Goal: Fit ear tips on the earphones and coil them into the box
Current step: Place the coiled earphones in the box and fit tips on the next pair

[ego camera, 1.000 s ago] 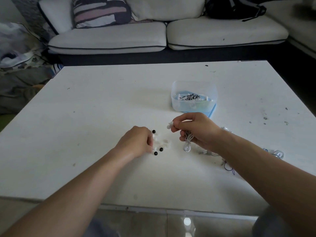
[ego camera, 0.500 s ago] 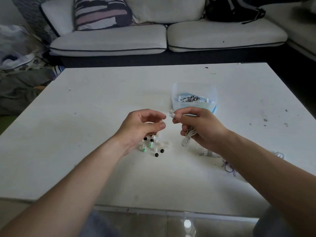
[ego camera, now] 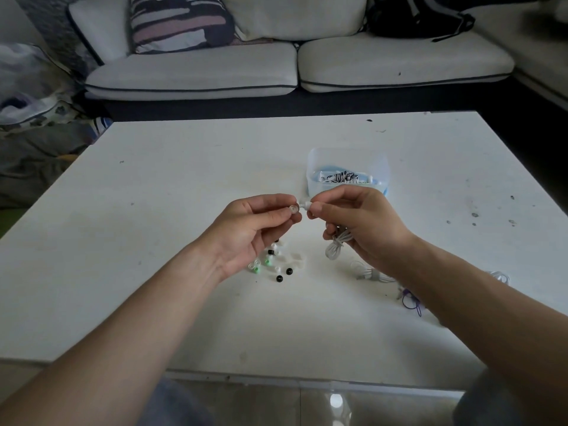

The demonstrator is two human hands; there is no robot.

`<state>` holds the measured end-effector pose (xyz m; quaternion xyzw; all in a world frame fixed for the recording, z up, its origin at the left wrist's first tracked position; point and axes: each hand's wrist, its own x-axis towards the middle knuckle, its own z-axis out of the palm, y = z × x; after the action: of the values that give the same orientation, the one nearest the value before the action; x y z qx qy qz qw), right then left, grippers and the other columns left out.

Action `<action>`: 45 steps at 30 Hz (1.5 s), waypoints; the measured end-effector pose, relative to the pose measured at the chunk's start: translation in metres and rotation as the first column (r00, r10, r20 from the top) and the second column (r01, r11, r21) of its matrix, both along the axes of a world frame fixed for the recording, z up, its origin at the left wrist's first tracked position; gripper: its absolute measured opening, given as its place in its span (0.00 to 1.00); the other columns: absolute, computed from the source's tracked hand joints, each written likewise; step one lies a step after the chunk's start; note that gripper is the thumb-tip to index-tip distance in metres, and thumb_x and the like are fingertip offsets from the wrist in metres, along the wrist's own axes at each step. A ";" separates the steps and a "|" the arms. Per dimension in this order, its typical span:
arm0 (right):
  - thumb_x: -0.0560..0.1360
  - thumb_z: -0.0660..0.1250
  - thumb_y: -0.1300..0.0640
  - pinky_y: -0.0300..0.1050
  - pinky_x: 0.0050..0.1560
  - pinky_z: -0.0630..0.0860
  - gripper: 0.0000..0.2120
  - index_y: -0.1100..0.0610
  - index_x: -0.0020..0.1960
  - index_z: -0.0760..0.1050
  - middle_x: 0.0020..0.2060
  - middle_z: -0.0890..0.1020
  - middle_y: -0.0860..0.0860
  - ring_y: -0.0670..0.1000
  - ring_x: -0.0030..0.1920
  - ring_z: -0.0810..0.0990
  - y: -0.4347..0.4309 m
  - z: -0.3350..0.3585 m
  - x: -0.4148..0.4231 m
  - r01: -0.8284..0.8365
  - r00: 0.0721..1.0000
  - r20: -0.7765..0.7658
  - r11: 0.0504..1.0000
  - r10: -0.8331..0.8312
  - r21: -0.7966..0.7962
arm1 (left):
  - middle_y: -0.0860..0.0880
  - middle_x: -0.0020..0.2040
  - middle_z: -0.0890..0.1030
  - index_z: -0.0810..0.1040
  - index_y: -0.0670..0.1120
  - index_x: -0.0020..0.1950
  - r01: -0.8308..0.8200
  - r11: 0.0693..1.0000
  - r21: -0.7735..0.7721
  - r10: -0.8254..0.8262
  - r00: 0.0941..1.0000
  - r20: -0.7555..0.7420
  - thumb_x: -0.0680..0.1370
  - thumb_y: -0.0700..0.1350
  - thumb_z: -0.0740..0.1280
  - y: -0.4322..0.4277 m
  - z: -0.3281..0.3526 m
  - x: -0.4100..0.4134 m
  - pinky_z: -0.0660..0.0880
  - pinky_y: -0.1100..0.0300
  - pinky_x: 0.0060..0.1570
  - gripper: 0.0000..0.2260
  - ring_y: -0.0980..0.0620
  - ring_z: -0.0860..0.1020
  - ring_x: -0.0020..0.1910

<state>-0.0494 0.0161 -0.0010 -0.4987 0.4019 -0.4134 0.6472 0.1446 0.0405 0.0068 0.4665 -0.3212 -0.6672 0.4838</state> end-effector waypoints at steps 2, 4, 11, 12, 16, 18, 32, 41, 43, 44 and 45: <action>0.74 0.73 0.65 0.42 0.35 0.76 0.01 0.63 0.45 0.82 0.38 0.82 0.58 0.50 0.30 0.73 0.000 0.000 0.000 -0.006 1.000 -0.011 1.000 0.006 -0.013 | 0.45 0.45 0.85 0.82 0.41 0.49 0.008 1.000 -0.013 -0.008 1.000 -0.008 0.70 0.33 0.70 0.000 0.000 0.000 0.80 0.64 0.45 0.10 0.50 0.85 0.45; 0.73 0.73 0.66 0.43 0.35 0.75 0.01 0.62 0.44 0.82 0.38 0.82 0.59 0.50 0.30 0.73 0.000 0.000 0.000 -0.008 1.000 -0.011 1.000 0.007 -0.026 | 0.45 0.44 0.85 0.82 0.42 0.49 0.012 1.000 -0.017 -0.012 1.000 -0.009 0.68 0.34 0.70 0.000 0.000 -0.001 0.81 0.64 0.44 0.11 0.50 0.85 0.44; 0.73 0.73 0.66 0.43 0.35 0.75 0.03 0.61 0.42 0.82 0.39 0.83 0.58 0.50 0.29 0.73 0.000 -0.001 0.000 -0.021 1.000 -0.024 0.999 0.020 -0.042 | 0.45 0.42 0.85 0.80 0.43 0.48 0.007 1.000 -0.019 -0.007 1.000 0.009 0.66 0.36 0.72 0.001 0.001 -0.002 0.80 0.64 0.43 0.12 0.52 0.84 0.41; 0.73 0.73 0.66 0.43 0.35 0.75 0.03 0.61 0.42 0.82 0.39 0.83 0.58 0.50 0.29 0.73 -0.001 -0.001 0.000 -0.023 0.999 -0.027 0.999 0.022 -0.045 | 0.45 0.42 0.85 0.80 0.43 0.48 0.006 1.000 -0.021 -0.006 1.000 0.013 0.66 0.36 0.72 0.001 0.001 -0.003 0.80 0.64 0.43 0.12 0.52 0.84 0.41; 0.73 0.73 0.66 0.44 0.36 0.75 0.02 0.61 0.42 0.82 0.40 0.84 0.59 0.50 0.29 0.74 -0.001 -0.003 0.000 -0.026 0.999 -0.037 0.998 0.025 -0.053 | 0.45 0.41 0.85 0.81 0.42 0.46 -0.002 1.000 -0.025 0.003 1.000 0.027 0.69 0.33 0.71 0.001 0.001 -0.004 0.80 0.65 0.43 0.08 0.52 0.84 0.40; 0.73 0.74 0.65 0.44 0.35 0.75 0.02 0.60 0.41 0.82 0.39 0.83 0.59 0.50 0.30 0.74 -0.002 -0.003 -0.001 -0.028 0.999 -0.039 0.998 0.026 -0.055 | 0.45 0.41 0.85 0.81 0.40 0.46 -0.010 1.000 -0.025 0.011 0.999 0.034 0.73 0.30 0.68 0.002 0.001 -0.004 0.80 0.65 0.43 0.07 0.52 0.84 0.40; 0.72 0.74 0.64 0.44 0.35 0.74 0.03 0.63 0.44 0.83 0.39 0.83 0.58 0.51 0.30 0.74 -0.007 -0.006 -0.004 -0.078 0.993 -0.093 0.993 0.070 -0.088 | 0.43 0.43 0.86 0.82 0.42 0.46 0.025 0.999 -0.032 -0.023 0.997 0.074 0.67 0.36 0.72 0.003 0.000 -0.004 0.81 0.64 0.44 0.09 0.50 0.85 0.43; 0.72 0.74 0.64 0.41 0.33 0.73 0.02 0.62 0.43 0.83 0.38 0.83 0.57 0.50 0.30 0.74 -0.008 -0.004 -0.005 -0.096 0.988 -0.127 0.991 0.085 -0.089 | 0.43 0.42 0.86 0.82 0.41 0.46 0.004 1.000 -0.006 -0.003 0.997 0.078 0.74 0.31 0.68 0.004 0.000 -0.008 0.80 0.65 0.42 0.07 0.50 0.85 0.42; 0.72 0.74 0.64 0.42 0.34 0.74 0.02 0.62 0.43 0.83 0.38 0.83 0.58 0.50 0.30 0.74 -0.007 -0.005 -0.005 -0.100 0.988 -0.126 0.991 0.088 -0.087 | 0.43 0.42 0.86 0.82 0.41 0.46 0.000 1.000 -0.002 0.000 0.997 0.073 0.74 0.31 0.68 0.004 0.000 -0.008 0.80 0.65 0.41 0.07 0.50 0.85 0.42; 0.72 0.74 0.64 0.42 0.34 0.74 0.02 0.62 0.43 0.83 0.38 0.83 0.58 0.50 0.30 0.74 -0.007 -0.005 -0.005 -0.102 0.988 -0.122 0.991 0.092 -0.084 | 0.43 0.42 0.86 0.82 0.41 0.46 0.000 1.000 -0.001 0.000 0.997 0.072 0.74 0.31 0.68 0.004 0.000 -0.009 0.80 0.65 0.41 0.07 0.50 0.85 0.42; 0.72 0.74 0.64 0.42 0.34 0.74 0.02 0.62 0.43 0.82 0.38 0.83 0.58 0.50 0.30 0.74 -0.007 -0.005 -0.005 -0.104 0.989 -0.115 0.991 0.095 -0.078 | 0.43 0.42 0.86 0.82 0.41 0.46 0.000 1.000 0.001 0.000 0.997 0.072 0.74 0.31 0.68 0.004 0.000 -0.009 0.80 0.65 0.41 0.07 0.50 0.85 0.41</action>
<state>-0.0545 0.0089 -0.0062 -0.5672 0.3942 -0.3685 0.6222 0.1358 0.0448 0.0069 0.4903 -0.3381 -0.6502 0.4718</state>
